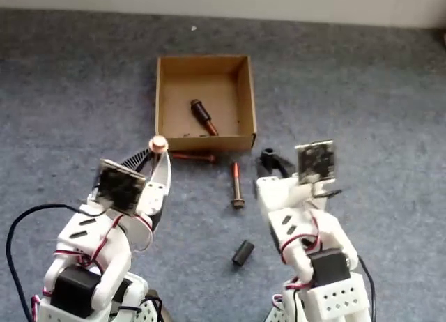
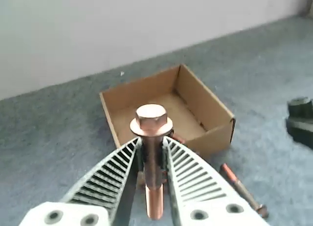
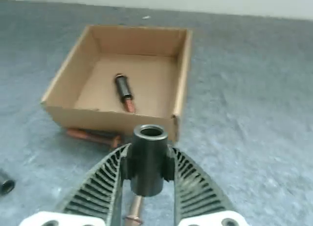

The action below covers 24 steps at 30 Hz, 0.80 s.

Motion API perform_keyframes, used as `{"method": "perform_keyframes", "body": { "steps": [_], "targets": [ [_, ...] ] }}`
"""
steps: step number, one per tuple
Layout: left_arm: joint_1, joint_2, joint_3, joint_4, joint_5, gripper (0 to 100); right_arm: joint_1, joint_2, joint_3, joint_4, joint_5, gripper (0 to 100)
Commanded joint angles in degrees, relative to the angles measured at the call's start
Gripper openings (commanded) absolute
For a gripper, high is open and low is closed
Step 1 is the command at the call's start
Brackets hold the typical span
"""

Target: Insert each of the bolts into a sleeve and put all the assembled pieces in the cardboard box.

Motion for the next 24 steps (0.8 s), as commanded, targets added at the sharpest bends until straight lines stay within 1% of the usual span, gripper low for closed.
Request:
{"method": "perform_keyframes", "body": {
  "steps": [1, 6, 8, 11, 13, 18, 24],
  "targets": [
    [-0.5, -0.4, -1.2, -10.2, 5.6, 1, -8.7, -3.2, 0.9, -1.8, 3.5, 0.5],
    [0.2, -0.7, 0.3, -21.3, 9.9, 1, -16.7, -7.0, 6.5, -11.2, 10.6, 0.5],
    [1.5, -0.6, 0.3, -23.4, 10.7, 1, -19.8, -9.7, 10.0, -15.8, 14.4, 0.5],
    [3.6, -0.9, 0.3, -23.6, 12.7, 1, -23.9, -13.9, 15.6, -21.5, 18.4, 0.5],
    [4.7, -1.0, 0.3, -23.6, 14.3, 1, -25.0, -16.7, 19.0, -23.4, 19.5, 0.5],
    [9.5, -1.1, 1.4, -22.5, 14.8, 1, -25.0, -22.4, 24.7, -24.4, 19.3, 0.5],
    [13.3, -1.1, 1.5, -19.7, 14.7, 1, -24.9, -22.3, 25.4, -24.4, 19.3, 0.5]
  ]
}}
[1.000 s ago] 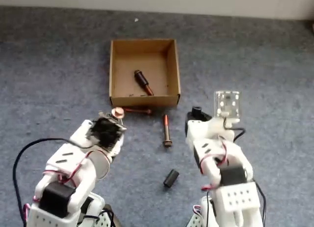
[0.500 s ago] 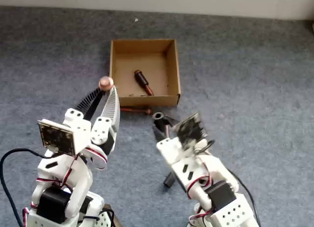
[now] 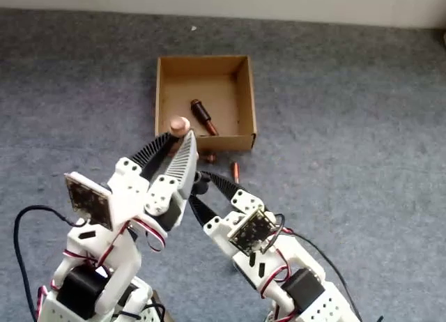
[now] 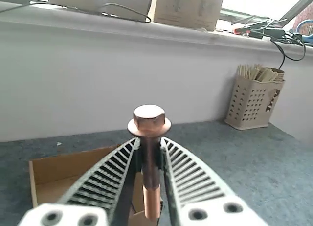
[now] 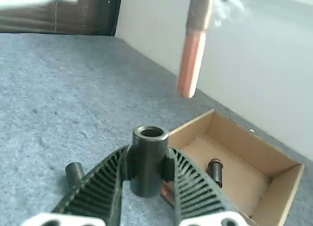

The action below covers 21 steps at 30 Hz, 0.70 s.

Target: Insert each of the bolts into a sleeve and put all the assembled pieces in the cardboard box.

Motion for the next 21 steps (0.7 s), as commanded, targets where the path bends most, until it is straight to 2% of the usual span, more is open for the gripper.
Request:
{"method": "perform_keyframes", "body": {
  "steps": [1, 4, 9, 17, 21],
  "targets": [
    [3.0, -0.6, -0.4, 1.3, 0.3, 1, -0.3, -1.5, 3.3, -1.5, 0.5, 0.5],
    [3.7, -0.6, -0.4, 3.1, 0.3, 1, 0.7, -1.5, 3.3, -1.5, 0.3, 0.5],
    [3.7, -0.6, -0.5, 4.4, 0.3, 1, 4.9, -1.5, 3.3, -1.5, -7.7, 0.5],
    [3.7, -0.6, 0.7, 5.4, 0.2, 1, 4.5, -1.5, 3.3, -1.3, -7.8, 0.5],
    [3.7, -0.6, 4.1, 3.8, -2.9, 1, 1.4, -1.5, 3.2, -1.1, -7.8, 0.5]
  ]
}}
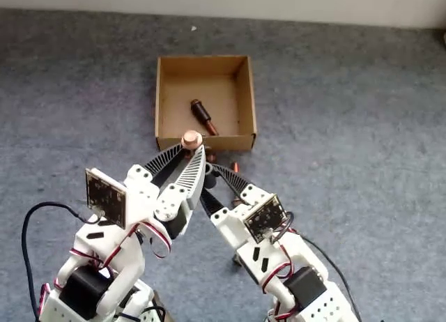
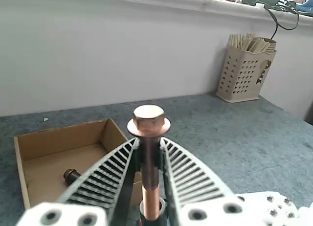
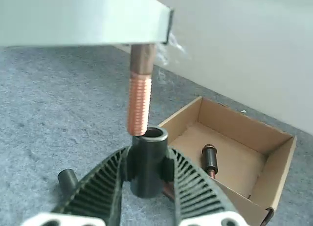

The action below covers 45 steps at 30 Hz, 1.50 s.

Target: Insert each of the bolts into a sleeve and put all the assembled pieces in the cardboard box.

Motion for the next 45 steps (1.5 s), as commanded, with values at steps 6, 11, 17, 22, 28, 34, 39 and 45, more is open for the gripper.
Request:
{"method": "perform_keyframes", "body": {
  "steps": [6, 11, 17, 22, 28, 34, 39, 45],
  "targets": [
    [0.6, 0.1, 3.0, -2.9, -2.5, 1, -2.3, -1.5, 3.2, 0.4, -0.6, 0.5],
    [0.6, 0.1, 3.2, -2.9, -2.4, 1, -2.4, -1.5, 3.2, 0.8, -0.6, 0.5],
    [2.3, 0.1, 3.2, -2.7, -2.5, 1, -2.2, -1.5, 3.2, 0.8, -0.6, 0.5],
    [2.2, 0.1, 3.2, -2.6, -2.5, 1, -2.1, -1.5, 3.2, 0.8, -0.6, 0.5],
    [-2.7, 0.1, 5.8, -2.5, -2.6, 14, 1.7, -1.6, 1.9, 0.8, -1.0, 0.5],
    [-3.1, 0.1, 6.5, -1.9, -2.6, 16, 2.1, -1.6, 1.9, 0.8, -1.0, 0.5],
    [-3.5, 0.1, 0.3, 6.0, -2.6, 16, 4.1, -1.6, 1.9, 0.8, -1.0, 0.5],
    [-7.6, 0.1, -7.6, 16.4, -2.7, 16, 6.9, -1.3, 2.3, 0.8, -1.0, 0.5]
  ]
}}
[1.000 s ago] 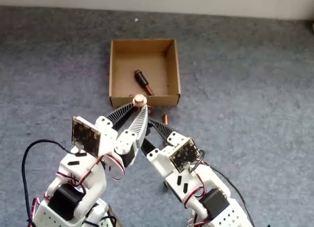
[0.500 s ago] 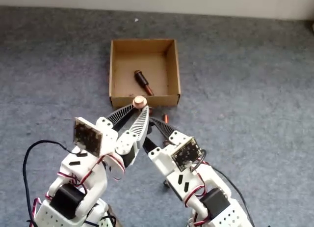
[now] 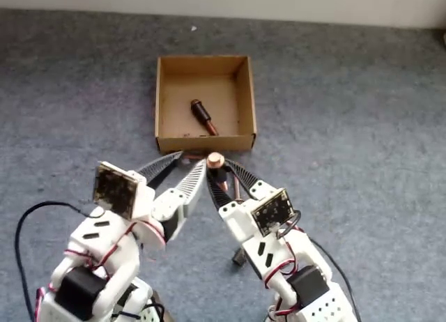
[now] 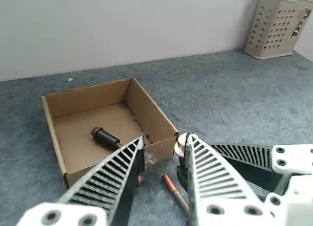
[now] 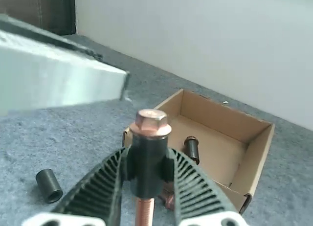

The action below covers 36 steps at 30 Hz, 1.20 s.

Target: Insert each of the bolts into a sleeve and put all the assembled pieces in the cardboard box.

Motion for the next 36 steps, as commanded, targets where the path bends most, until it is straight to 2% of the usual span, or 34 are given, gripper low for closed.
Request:
{"method": "perform_keyframes", "body": {
  "steps": [1, 6, 10, 15, 18, 23, 30, 36],
  "targets": [
    [-5.4, -0.6, -5.5, 4.8, -0.6, 16, 2.9, -1.0, 2.9, -0.6, -0.5, 0.5],
    [-16.7, -0.6, -3.2, 6.8, -0.6, 16, 3.8, -0.7, 3.6, 3.0, -0.4, 0.5],
    [-26.7, -0.6, 4.8, 6.9, -0.6, 16, 4.0, -0.7, 3.6, 7.4, -0.3, 0.5],
    [-34.4, -0.6, 15.4, 2.6, -0.6, 16, 5.3, -0.7, 1.8, 7.5, 2.0, 0.5],
    [-35.4, -0.6, 20.7, 0.3, -0.7, 16, 7.0, -0.6, -2.4, 7.6, 2.3, 0.5],
    [-34.9, -0.6, 25.7, -2.7, -6.9, 14, 7.0, 6.1, -11.6, 7.3, 2.6, 0.5],
    [-28.4, -0.6, 27.8, -3.0, -17.1, 1, 7.2, 35.7, -29.4, -0.6, 2.6, 0.5],
    [-28.2, -0.6, 27.9, -3.0, -18.7, 1, 8.3, 63.2, -46.1, -8.5, 2.6, 0.5]
  ]
}}
